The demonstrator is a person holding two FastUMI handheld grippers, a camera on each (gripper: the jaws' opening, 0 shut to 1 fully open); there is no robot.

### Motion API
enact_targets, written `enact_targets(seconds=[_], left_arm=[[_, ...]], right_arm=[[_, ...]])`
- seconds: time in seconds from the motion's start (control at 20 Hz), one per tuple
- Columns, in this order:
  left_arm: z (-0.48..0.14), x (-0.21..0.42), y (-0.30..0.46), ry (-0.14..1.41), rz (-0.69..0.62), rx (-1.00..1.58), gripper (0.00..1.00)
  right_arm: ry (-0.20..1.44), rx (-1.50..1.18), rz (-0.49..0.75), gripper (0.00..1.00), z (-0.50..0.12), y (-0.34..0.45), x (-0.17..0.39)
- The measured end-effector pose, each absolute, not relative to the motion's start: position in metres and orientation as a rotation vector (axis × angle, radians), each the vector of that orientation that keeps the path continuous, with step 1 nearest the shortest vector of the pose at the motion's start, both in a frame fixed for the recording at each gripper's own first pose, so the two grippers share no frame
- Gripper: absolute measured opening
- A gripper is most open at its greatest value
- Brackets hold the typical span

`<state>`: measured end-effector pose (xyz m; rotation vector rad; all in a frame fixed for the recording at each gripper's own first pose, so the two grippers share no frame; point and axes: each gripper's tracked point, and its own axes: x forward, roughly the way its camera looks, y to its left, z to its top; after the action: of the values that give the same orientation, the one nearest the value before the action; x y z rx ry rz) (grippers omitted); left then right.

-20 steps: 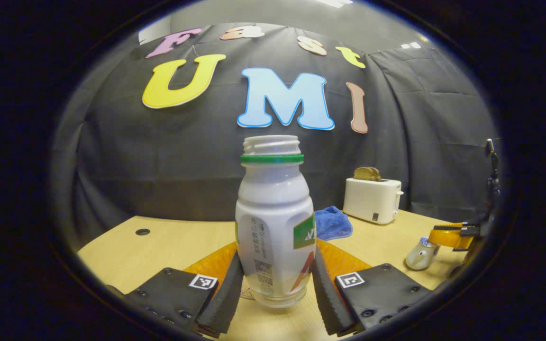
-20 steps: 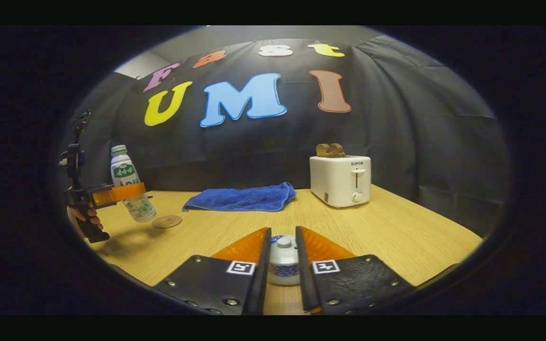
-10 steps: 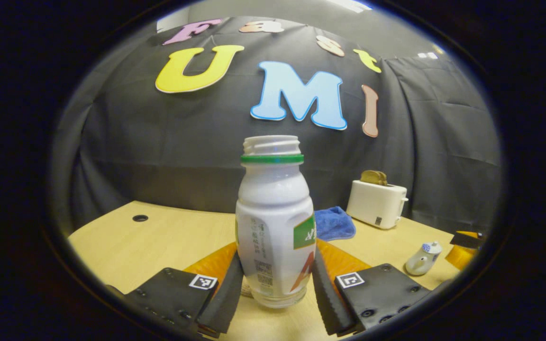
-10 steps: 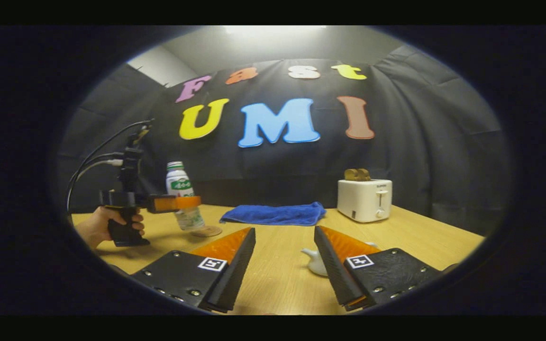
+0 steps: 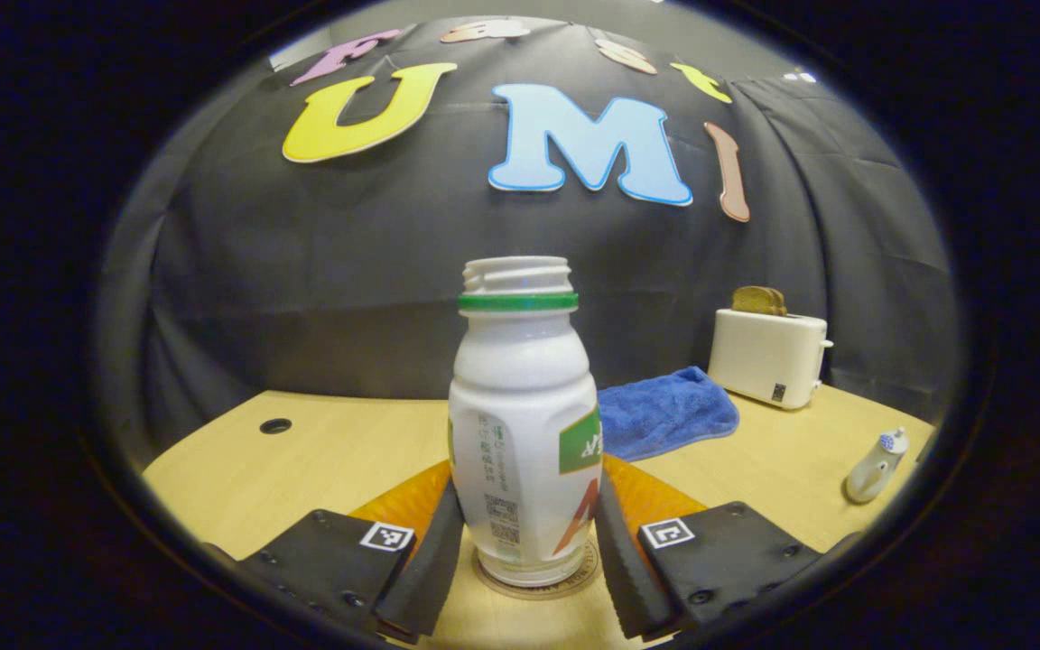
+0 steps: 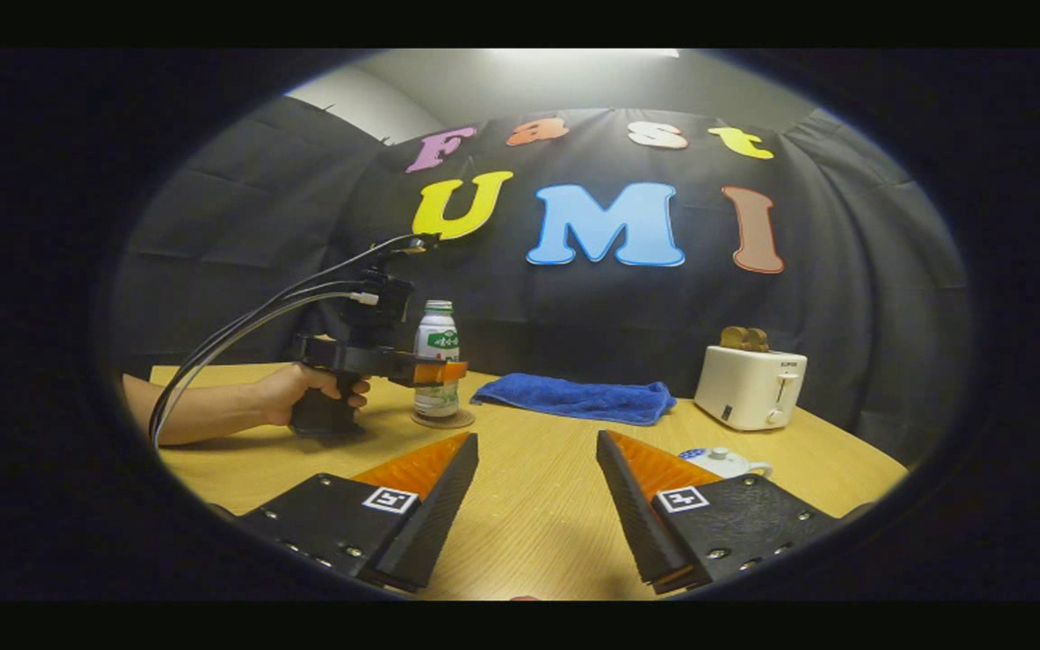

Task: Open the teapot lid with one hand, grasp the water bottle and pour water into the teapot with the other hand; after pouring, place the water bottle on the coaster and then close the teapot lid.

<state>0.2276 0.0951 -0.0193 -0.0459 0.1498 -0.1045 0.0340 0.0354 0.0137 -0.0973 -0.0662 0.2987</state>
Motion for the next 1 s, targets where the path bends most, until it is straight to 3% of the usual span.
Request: enact_targets(seconds=[0.35, 0.4, 0.55, 0.75, 1.0], left_arm=[[-0.027, 0.234, 0.09, 0.157, -0.111, -0.019, 0.77], [-0.027, 0.233, 0.091, 0.159, -0.109, -0.019, 0.82], [-0.026, 0.232, 0.09, 0.149, -0.114, -0.016, 0.78], [-0.025, 0.23, 0.086, 0.144, -0.146, -0.077, 1.0], [-0.005, 0.214, 0.103, 0.104, -0.087, -0.048, 1.0]], right_arm=[[-0.065, -0.093, 0.307, 0.81, 0.013, 0.037, 0.034], [-0.066, -0.093, 0.307, 0.81, 0.013, 0.037, 0.034], [-0.066, -0.092, 0.306, 0.81, 0.014, 0.037, 0.034], [-0.066, -0.092, 0.309, 0.81, 0.013, 0.037, 0.033], [-0.077, -0.108, 0.299, 0.81, 0.016, 0.036, 0.032]])
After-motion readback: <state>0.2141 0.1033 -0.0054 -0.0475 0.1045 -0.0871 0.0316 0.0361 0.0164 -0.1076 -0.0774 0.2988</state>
